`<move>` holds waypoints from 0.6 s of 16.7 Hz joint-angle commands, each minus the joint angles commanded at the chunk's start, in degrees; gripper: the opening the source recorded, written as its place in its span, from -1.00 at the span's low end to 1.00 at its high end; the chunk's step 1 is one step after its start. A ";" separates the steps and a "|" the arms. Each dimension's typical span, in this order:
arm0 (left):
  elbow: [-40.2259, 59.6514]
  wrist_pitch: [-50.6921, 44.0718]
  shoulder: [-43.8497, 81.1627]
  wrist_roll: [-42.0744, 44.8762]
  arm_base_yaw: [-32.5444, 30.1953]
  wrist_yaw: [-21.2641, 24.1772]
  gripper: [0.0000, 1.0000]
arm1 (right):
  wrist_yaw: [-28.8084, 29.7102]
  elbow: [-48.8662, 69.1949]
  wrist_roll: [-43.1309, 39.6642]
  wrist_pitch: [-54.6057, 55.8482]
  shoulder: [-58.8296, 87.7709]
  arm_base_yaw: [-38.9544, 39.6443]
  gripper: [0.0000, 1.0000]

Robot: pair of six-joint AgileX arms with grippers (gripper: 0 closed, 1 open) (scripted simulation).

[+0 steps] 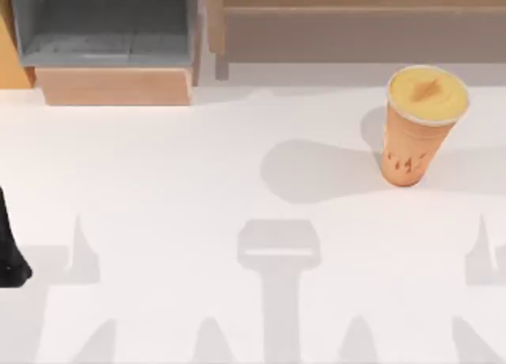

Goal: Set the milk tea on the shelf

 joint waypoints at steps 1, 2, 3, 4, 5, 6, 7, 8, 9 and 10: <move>0.00 0.00 0.00 0.00 0.00 0.00 1.00 | 0.00 0.00 0.00 0.00 0.00 0.00 1.00; 0.00 0.00 0.00 0.00 0.00 0.00 1.00 | 0.00 0.00 0.00 0.00 0.00 0.00 1.00; 0.00 0.00 0.00 0.00 0.00 0.00 1.00 | 0.28 0.25 0.01 0.57 0.57 0.22 1.00; 0.00 0.00 0.00 0.00 0.00 0.00 1.00 | 0.83 0.68 0.05 1.74 1.75 0.68 1.00; 0.00 0.00 0.00 0.00 0.00 0.00 1.00 | 1.63 1.22 0.13 3.46 3.55 1.37 1.00; 0.00 0.00 0.00 0.00 0.00 0.00 1.00 | 2.65 1.82 0.25 5.66 5.97 2.28 1.00; 0.00 0.00 0.00 0.00 0.00 0.00 1.00 | 3.84 2.45 0.42 8.28 9.00 3.39 1.00; 0.00 0.00 0.00 0.00 0.00 0.00 1.00 | 5.20 3.10 0.61 11.29 12.63 4.67 1.00; 0.00 0.00 0.00 0.00 0.00 0.00 1.00 | 6.71 3.76 0.84 14.65 16.80 6.12 1.00; 0.00 0.00 0.00 0.00 0.00 0.00 1.00 | 8.34 4.44 1.09 18.31 21.43 7.70 1.00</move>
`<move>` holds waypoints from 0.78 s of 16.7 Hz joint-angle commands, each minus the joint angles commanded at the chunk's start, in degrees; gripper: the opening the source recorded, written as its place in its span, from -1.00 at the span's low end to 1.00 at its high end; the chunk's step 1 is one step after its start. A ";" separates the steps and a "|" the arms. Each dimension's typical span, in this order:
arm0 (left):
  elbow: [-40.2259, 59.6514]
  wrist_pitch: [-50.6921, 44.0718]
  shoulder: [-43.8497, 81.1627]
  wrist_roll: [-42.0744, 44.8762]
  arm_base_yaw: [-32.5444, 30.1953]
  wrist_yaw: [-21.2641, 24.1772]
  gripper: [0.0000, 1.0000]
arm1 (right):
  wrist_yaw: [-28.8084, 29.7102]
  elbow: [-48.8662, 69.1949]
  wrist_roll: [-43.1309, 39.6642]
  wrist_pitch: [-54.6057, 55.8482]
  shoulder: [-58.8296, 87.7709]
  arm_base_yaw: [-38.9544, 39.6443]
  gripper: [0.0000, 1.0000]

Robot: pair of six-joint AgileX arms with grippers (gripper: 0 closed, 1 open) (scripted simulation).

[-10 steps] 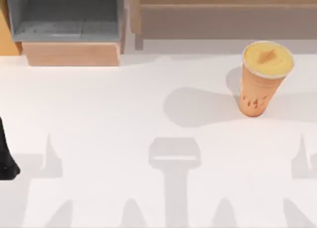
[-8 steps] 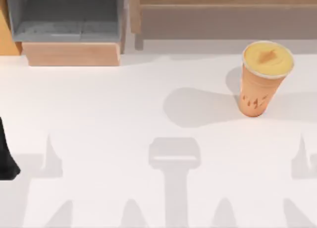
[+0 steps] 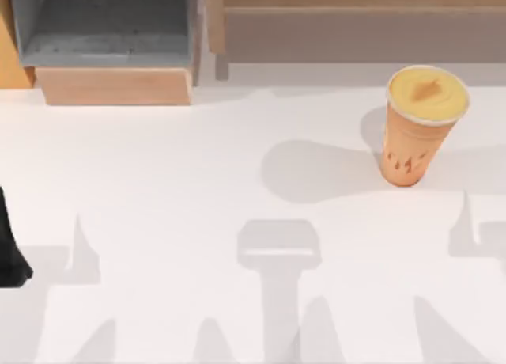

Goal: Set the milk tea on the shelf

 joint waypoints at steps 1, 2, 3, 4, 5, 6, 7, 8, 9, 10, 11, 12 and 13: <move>0.00 0.00 0.00 0.00 0.00 0.00 1.00 | 1.74 0.71 0.27 3.92 5.01 1.70 1.00; 0.00 0.00 0.00 0.00 0.00 0.00 1.00 | 3.58 1.44 0.54 8.04 10.32 3.49 1.00; 0.00 0.00 0.00 0.00 0.00 0.00 1.00 | 5.49 2.20 0.83 12.33 15.88 5.36 1.00; 0.00 0.00 0.00 0.00 0.00 0.00 1.00 | 7.45 2.96 1.12 16.73 21.63 7.29 1.00; 0.00 0.00 0.00 0.00 0.00 0.00 1.00 | 9.45 3.74 1.41 21.22 27.49 9.26 1.00; 0.00 0.00 0.00 0.00 0.00 0.00 1.00 | 11.46 4.52 1.70 25.74 33.40 11.23 1.00; 0.00 0.00 0.00 0.00 0.00 0.00 1.00 | 13.45 5.29 1.97 30.24 39.30 13.19 1.00; 0.00 0.00 0.00 0.00 0.00 0.00 1.00 | 15.41 6.06 2.24 34.68 45.13 15.11 1.00; 0.00 0.00 0.00 0.00 0.00 0.00 1.00 | 17.32 6.81 2.49 39.02 50.83 16.97 1.00; 0.00 0.00 0.00 0.00 0.00 0.00 1.00 | 19.16 7.54 2.71 43.22 56.35 18.76 1.00; 0.00 0.00 0.00 0.00 0.00 0.00 1.00 | 20.91 8.24 2.92 47.24 61.65 20.44 1.00; 0.00 0.00 0.00 0.00 0.00 0.00 1.00 | 22.56 8.91 3.11 51.03 66.67 22.02 1.00; 0.00 0.00 0.00 0.00 0.00 0.00 1.00 | 24.10 9.55 3.27 54.54 71.35 23.47 1.00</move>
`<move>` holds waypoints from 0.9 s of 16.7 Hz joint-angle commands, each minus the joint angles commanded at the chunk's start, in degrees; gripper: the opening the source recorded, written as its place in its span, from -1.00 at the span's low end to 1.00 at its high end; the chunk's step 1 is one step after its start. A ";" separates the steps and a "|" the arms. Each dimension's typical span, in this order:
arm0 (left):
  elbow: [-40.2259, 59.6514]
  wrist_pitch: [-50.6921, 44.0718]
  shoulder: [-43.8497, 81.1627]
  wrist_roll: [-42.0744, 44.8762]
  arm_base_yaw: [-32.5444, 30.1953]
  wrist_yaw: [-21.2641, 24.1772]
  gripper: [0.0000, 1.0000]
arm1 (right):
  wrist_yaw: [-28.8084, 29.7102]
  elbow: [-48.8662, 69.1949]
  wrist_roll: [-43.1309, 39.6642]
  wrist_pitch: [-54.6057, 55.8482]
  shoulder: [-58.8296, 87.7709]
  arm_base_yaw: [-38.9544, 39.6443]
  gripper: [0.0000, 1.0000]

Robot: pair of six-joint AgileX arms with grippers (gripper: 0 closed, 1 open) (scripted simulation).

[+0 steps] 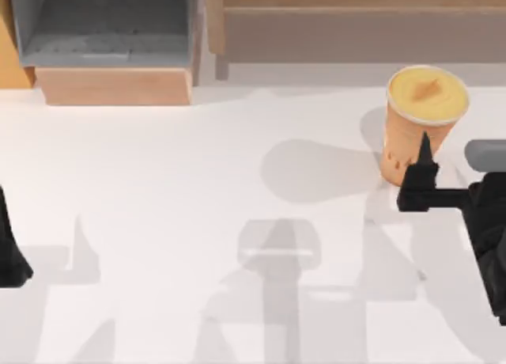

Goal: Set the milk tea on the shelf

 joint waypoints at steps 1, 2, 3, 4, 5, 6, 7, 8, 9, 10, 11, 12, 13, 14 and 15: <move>0.00 0.00 0.00 0.00 0.00 0.00 1.00 | 1.42 0.60 0.14 3.20 4.29 1.32 1.00; 0.00 0.00 0.00 0.00 0.00 0.00 1.00 | 2.70 1.15 0.26 6.04 8.13 2.50 1.00; 0.00 0.00 0.00 0.00 0.00 0.00 1.00 | 3.82 1.64 0.35 8.50 11.44 3.52 1.00; 0.00 0.00 0.00 0.00 0.00 0.00 1.00 | 4.78 2.07 0.42 10.54 14.17 4.38 1.00; 0.00 0.00 0.00 0.00 0.00 0.00 1.00 | 5.55 2.43 0.47 12.12 16.28 5.05 1.00; 0.00 0.00 0.00 0.00 0.00 0.00 1.00 | 6.11 2.69 0.51 13.25 17.78 5.53 1.00; 0.00 0.00 0.00 0.00 0.00 0.00 1.00 | 6.44 2.85 0.52 13.89 18.66 5.82 1.00; 0.00 0.00 0.00 0.00 0.00 0.00 1.00 | 6.55 2.91 0.53 14.10 18.95 5.91 1.00; 0.00 0.00 0.00 0.00 0.00 0.00 1.00 | 6.55 2.91 0.53 14.10 18.95 5.91 1.00; 0.00 0.00 0.00 0.00 0.00 0.00 1.00 | 6.55 2.91 0.53 14.10 18.95 5.91 1.00; 0.00 0.00 0.00 0.00 0.00 0.00 1.00 | 6.55 2.91 0.53 14.10 18.95 5.91 1.00; 0.00 0.00 0.00 0.00 0.00 0.00 1.00 | 6.44 2.67 0.52 13.96 18.82 5.66 1.00; 0.00 0.00 0.00 0.00 0.00 0.00 1.00 | 6.34 2.86 0.50 13.91 18.91 5.57 1.00; 0.00 0.00 0.00 0.00 0.00 0.00 1.00 | 5.91 3.59 0.44 13.68 19.27 5.18 1.00; 0.00 0.00 0.00 0.00 0.00 0.00 1.00 | 5.21 4.80 0.31 13.26 19.90 4.51 1.00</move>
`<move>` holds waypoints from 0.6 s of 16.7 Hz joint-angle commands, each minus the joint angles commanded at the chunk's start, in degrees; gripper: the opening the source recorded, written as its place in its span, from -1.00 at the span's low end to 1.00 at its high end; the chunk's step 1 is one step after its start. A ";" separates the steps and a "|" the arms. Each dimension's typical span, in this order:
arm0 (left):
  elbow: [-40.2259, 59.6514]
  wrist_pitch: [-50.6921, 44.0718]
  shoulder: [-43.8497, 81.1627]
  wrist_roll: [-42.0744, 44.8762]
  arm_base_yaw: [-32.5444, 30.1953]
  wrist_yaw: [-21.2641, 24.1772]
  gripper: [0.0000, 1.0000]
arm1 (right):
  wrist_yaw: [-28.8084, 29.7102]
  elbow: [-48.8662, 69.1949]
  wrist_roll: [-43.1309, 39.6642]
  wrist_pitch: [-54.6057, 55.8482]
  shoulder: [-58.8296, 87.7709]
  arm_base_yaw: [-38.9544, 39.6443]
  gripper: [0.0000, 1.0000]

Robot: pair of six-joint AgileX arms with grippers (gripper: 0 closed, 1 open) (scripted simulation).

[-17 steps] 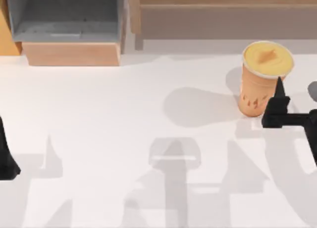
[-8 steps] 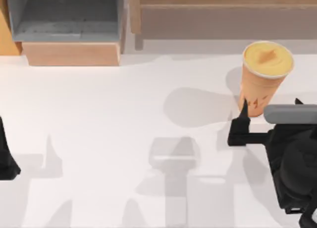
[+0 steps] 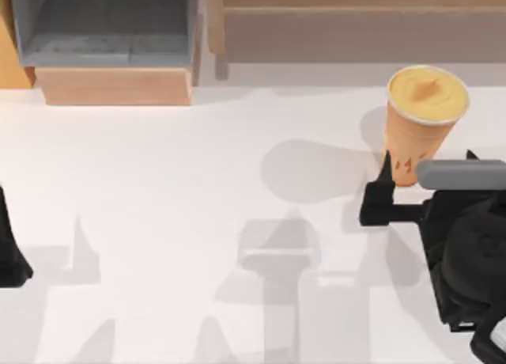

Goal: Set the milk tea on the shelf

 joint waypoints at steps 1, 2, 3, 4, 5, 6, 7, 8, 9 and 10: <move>0.00 0.00 0.00 0.00 0.00 0.00 1.00 | -0.91 1.57 -0.16 -0.59 0.83 -0.90 1.00; 0.00 0.00 0.00 0.00 0.00 0.00 1.00 | -1.98 3.41 -0.35 -1.31 1.81 -1.98 1.00; 0.00 0.00 0.00 0.00 0.00 0.00 1.00 | -3.14 5.39 -0.54 -2.12 2.87 -3.16 1.00; 0.00 0.00 0.00 0.00 0.00 0.00 1.00 | -4.32 7.43 -0.73 -2.96 3.94 -4.37 1.00; 0.00 0.00 0.00 0.00 0.00 0.00 1.00 | -5.47 9.40 -0.92 -3.79 4.96 -5.55 1.00; 0.00 0.00 0.00 0.00 0.00 0.00 1.00 | -6.52 11.17 -1.08 -4.55 5.86 -6.63 1.00; 0.00 0.00 0.00 0.00 0.00 0.00 1.00 | -7.38 12.59 -1.21 -5.17 6.58 -7.50 1.00; 0.00 0.00 0.00 0.00 0.00 0.00 1.00 | -7.96 13.53 -1.30 -5.59 7.06 -8.10 1.00; 0.00 0.00 0.00 0.00 0.00 0.00 1.00 | -8.18 13.85 -1.33 -5.74 7.23 -8.32 1.00; 0.00 0.00 0.00 0.00 0.00 0.00 1.00 | -8.18 13.85 -1.33 -5.74 7.23 -8.32 1.00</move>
